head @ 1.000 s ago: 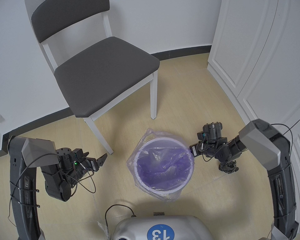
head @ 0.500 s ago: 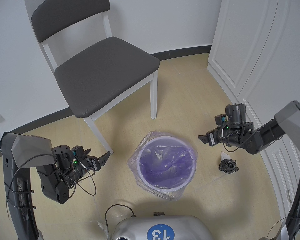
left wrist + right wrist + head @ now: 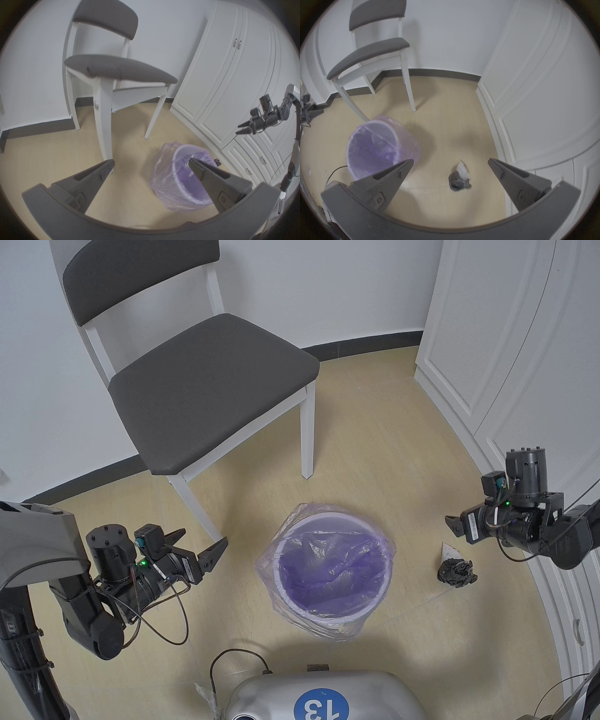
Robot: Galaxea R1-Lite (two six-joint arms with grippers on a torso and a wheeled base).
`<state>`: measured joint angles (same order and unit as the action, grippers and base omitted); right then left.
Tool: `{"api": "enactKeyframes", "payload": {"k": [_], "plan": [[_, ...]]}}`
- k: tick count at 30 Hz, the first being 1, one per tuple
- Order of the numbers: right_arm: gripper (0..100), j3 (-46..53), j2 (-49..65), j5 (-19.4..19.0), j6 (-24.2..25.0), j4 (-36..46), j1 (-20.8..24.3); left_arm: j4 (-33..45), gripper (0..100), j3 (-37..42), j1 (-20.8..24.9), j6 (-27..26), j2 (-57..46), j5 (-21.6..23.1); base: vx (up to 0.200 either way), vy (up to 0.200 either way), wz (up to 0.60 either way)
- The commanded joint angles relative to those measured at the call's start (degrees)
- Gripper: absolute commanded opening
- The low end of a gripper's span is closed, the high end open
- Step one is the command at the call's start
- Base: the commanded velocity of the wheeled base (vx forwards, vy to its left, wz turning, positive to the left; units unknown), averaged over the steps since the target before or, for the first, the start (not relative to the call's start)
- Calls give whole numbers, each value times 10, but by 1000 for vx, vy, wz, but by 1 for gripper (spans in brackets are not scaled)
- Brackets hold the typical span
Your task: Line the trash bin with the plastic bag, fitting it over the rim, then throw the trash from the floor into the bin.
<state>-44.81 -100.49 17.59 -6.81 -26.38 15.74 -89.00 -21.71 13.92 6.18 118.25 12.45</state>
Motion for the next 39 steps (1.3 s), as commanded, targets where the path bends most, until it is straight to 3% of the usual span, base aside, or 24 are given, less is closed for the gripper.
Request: {"api": "enactKeyframes", "payload": {"k": [1, 8, 17, 22, 26, 29, 39], "plan": [[100, 57, 25, 10, 50, -3, -10, -10, 100, 31, 22, -9, -74, -1, 0, 0, 0], [100, 132, 37, 4, 109, -38, -13, -10, 100, 47, 32, -14, -130, 2, 0, 0, 0], [100, 141, -44, 3, 133, -183, -24, -10, 100, 66, 32, -13, -181, 14, -89, 0, 0], [100, 144, -46, 3, 134, -206, -24, -10, 100, 70, 32, -15, -194, 15, -80, 0, 0], [100, 132, -67, -7, 135, -210, -43, -10, 100, 69, 33, -19, -199, 14, 0, 0, 0], [100, 77, -131, -27, 129, -223, -84, -10, 100, 69, 37, -21, -201, 14, 0, 0, 0], [100, -37, -320, -29, 144, -222, -136, -10, 100, 79, 41, -36, -190, 12, 0, 0, 0]]}}
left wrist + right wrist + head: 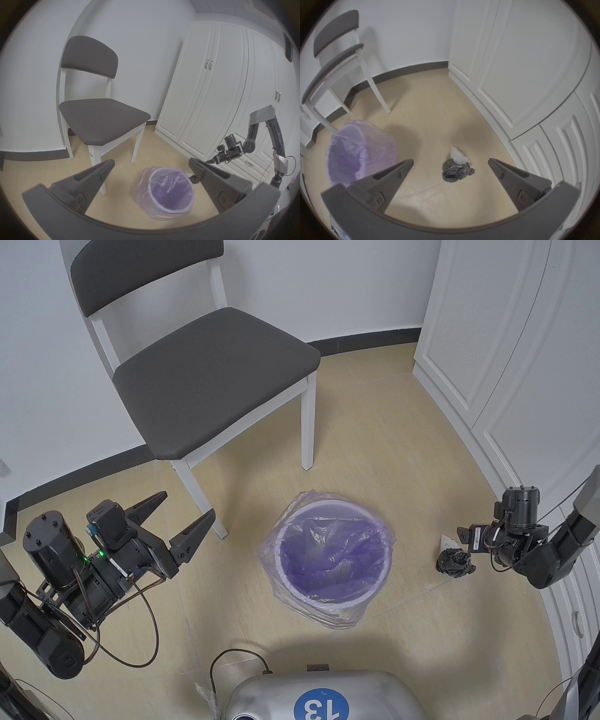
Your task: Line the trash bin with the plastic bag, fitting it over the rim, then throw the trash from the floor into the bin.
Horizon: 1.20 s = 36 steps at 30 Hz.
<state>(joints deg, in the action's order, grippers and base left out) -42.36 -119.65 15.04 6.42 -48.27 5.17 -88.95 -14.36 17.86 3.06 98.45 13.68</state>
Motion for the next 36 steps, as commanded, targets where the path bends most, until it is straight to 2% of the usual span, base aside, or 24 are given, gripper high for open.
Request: {"api": "enactKeyframes", "payload": {"k": [1, 3, 4, 6, 9, 11, 15, 36], "plan": [[100, -65, -136, -5, 22, -4, -31, -10, 100, 6, 2, -5, 9, -1, 0, 0, 0], [100, -71, -150, -18, 48, -4, -31, -10, 100, 8, 2, -5, 9, -1, 0, 0, 0], [100, -77, -161, -48, 73, -5, -31, -10, 100, 9, 1, -5, 9, 0, 0, 0, 0], [100, -90, -171, -79, 94, -13, -30, -10, 100, 11, 2, -7, 8, 0, 0, 0, 0], [100, -104, -194, -101, 135, -32, -22, -10, 100, 14, 2, -17, 9, 0, 0, 0, 0], [100, -113, -215, -101, 151, -57, -14, -10, 100, 19, 2, -23, 11, 1, 0, 0, 0], [100, -116, -239, -101, 152, -85, -12, -10, 100, 21, 3, -24, 19, 2, 0, 0, 0], [100, -161, -262, -105, 150, -53, -52, -10, 100, 34, 15, -29, 24, 1, 0, 0, 0]]}}
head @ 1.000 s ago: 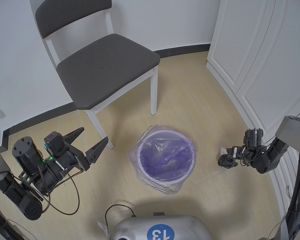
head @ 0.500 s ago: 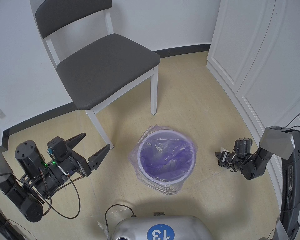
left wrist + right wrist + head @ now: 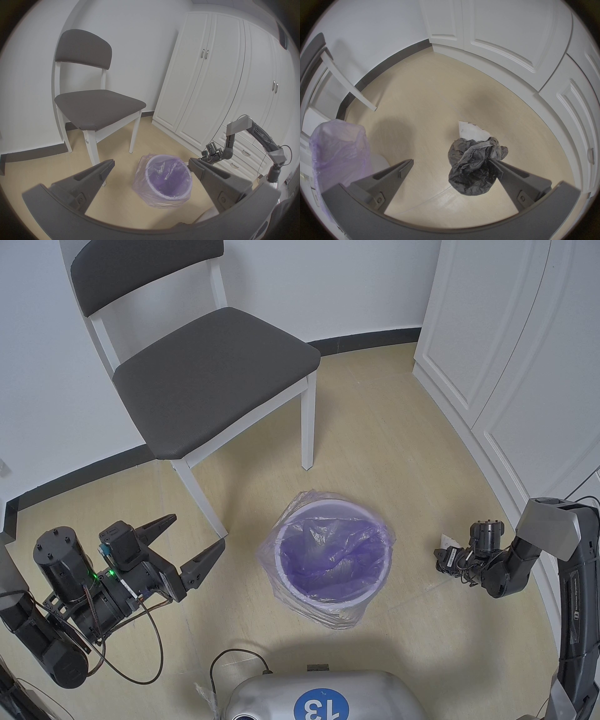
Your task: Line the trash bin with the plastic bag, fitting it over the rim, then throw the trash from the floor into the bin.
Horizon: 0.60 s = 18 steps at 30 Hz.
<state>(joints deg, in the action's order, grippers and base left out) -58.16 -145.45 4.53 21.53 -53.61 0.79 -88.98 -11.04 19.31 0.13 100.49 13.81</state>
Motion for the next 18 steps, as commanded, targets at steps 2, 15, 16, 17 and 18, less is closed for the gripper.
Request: {"api": "enactKeyframes", "payload": {"k": [2, 15, 16, 17, 18], "plan": [[100, -3, -5, 0, -6, 4, -14, -10, 100, 1, 1, 0, 5, 0, 0, 0, 0], [100, 22, 52, -1, -23, 19, -26, -10, 100, 8, 8, -6, 12, 1, 0, 0, 0], [100, 22, 54, -1, -23, 21, -30, -10, 100, 8, 9, -8, 12, 0, 0, 0, 0], [100, 22, 54, -1, -23, 24, -33, -10, 100, 9, 9, -12, 13, 0, 0, 0, 0], [100, 19, 52, -1, -23, 29, -37, -10, 100, 10, 9, -15, 15, 0, 0, 0, 0]]}}
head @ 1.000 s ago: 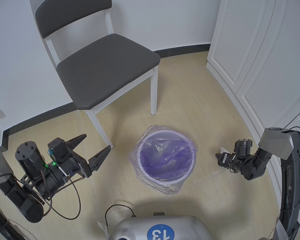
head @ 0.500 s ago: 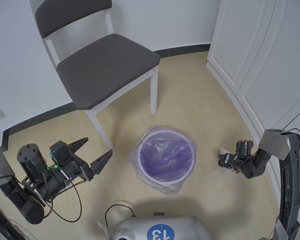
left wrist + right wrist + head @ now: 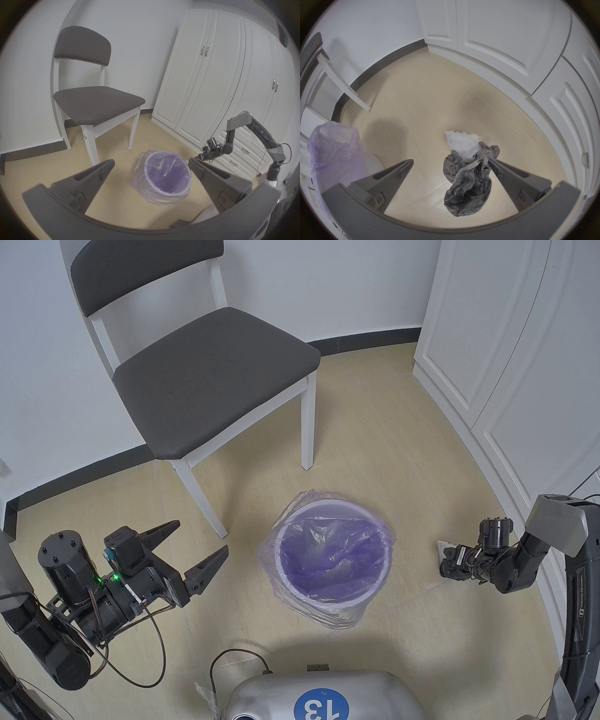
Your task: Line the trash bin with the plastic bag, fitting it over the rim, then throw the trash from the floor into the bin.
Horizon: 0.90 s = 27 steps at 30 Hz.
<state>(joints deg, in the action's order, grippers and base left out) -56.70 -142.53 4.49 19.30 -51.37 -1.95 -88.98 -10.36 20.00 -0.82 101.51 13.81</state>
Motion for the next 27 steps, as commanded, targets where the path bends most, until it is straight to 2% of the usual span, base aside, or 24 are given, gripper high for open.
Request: {"api": "enactKeyframes", "payload": {"k": [1, 7, 15, 27], "plan": [[100, 2, 22, -1, -3, 14, -14, -10, 100, 4, 2, -9, 5, 0, 0, 0, 0], [100, -2, 16, -4, -38, 79, -28, -10, 100, 5, 2, -14, 6, 0, 0, 0, 0], [100, -39, -32, 0, -36, 80, -28, -10, 100, 6, 3, -15, 4, 0, 0, 0, 0], [100, -44, -33, -15, -30, 82, -32, -10, 100, 9, 10, -15, 4, -1, 0, 0, 0]]}}
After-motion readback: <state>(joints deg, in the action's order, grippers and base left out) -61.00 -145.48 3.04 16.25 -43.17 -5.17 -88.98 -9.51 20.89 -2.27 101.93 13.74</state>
